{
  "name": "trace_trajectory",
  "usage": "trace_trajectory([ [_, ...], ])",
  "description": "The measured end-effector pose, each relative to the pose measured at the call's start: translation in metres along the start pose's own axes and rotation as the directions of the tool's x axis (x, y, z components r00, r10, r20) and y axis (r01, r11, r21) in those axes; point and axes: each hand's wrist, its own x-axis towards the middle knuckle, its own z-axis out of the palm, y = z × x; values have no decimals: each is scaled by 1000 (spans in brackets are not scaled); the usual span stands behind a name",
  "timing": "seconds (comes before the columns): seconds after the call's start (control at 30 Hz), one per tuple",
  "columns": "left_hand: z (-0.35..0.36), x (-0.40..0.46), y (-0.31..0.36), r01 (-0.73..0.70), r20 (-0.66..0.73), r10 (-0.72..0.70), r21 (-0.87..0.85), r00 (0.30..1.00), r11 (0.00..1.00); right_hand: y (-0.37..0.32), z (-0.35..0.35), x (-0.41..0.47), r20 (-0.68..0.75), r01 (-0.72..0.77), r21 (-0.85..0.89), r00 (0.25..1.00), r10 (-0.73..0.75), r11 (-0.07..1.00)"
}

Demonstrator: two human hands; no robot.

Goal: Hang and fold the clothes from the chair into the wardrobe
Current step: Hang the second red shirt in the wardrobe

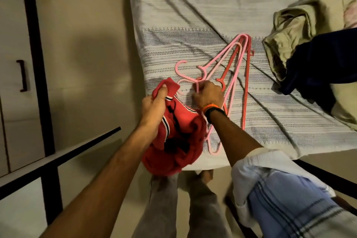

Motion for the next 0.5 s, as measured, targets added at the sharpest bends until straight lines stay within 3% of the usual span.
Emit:
trace_trajectory([
  [0.1, 2, -1, 5, 26, 14, -26, 3, 1000, 1000, 1, -9, -2, -31, 40, 19, 999, -40, 999],
  [0.2, 9, -6, 12, 46, 9, -46, 4, 999, 999, 8, -20, -5, -80, 76, 173, 995, -63, 982],
  [0.33, 19, -12, 15, 40, 15, -40, 11, 999, 999, 15, -31, -12, -66, 18, 267, 998, -1, 964],
  [0.5, 26, -5, -1, -2, 22, 2, 24, 1000, 1000, 17, -45, -27, -96, 59, 199, 995, -40, 978],
])
